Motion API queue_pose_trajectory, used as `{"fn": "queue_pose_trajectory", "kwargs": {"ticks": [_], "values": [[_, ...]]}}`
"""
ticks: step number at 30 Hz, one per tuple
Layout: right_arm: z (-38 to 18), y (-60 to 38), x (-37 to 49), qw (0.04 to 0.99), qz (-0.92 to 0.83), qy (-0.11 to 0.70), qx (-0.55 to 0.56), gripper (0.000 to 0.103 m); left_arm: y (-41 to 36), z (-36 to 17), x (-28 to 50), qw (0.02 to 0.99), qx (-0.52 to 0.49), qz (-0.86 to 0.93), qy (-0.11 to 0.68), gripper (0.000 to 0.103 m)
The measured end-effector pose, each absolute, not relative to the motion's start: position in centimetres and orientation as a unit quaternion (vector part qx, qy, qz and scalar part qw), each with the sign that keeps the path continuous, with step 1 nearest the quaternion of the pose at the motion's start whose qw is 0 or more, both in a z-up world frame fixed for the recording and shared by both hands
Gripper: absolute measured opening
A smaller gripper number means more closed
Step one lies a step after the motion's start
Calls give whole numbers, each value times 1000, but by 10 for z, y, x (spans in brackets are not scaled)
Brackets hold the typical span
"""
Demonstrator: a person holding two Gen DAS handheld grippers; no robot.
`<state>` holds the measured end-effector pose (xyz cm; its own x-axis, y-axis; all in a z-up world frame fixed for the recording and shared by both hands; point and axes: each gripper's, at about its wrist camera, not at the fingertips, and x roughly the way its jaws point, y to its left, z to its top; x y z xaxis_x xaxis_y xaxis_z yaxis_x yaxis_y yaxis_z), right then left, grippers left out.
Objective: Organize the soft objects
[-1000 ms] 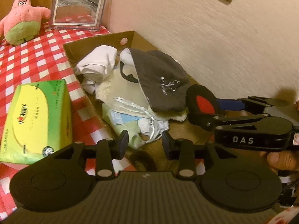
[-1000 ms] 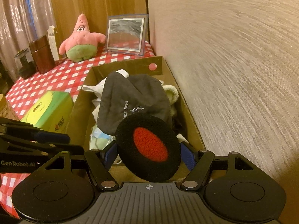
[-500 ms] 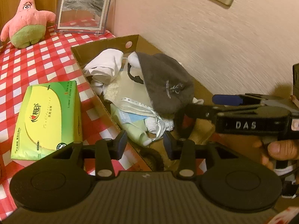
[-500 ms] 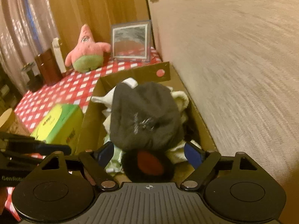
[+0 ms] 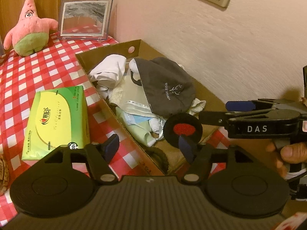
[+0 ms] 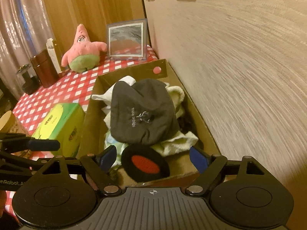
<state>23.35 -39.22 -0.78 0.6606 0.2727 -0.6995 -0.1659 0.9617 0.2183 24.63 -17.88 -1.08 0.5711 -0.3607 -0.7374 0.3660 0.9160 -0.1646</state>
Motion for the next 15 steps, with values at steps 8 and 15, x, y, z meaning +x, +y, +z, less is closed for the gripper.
{"fn": "queue_pose_trajectory", "kwargs": {"ticks": [8,15], "values": [[13,-390,208,912,115,387,67,83,-177,5,224,899,25,-198,391,88],[33,-385,180,913,116,384,74,83,-164,19,195,908,21,-186,375,98]]}}
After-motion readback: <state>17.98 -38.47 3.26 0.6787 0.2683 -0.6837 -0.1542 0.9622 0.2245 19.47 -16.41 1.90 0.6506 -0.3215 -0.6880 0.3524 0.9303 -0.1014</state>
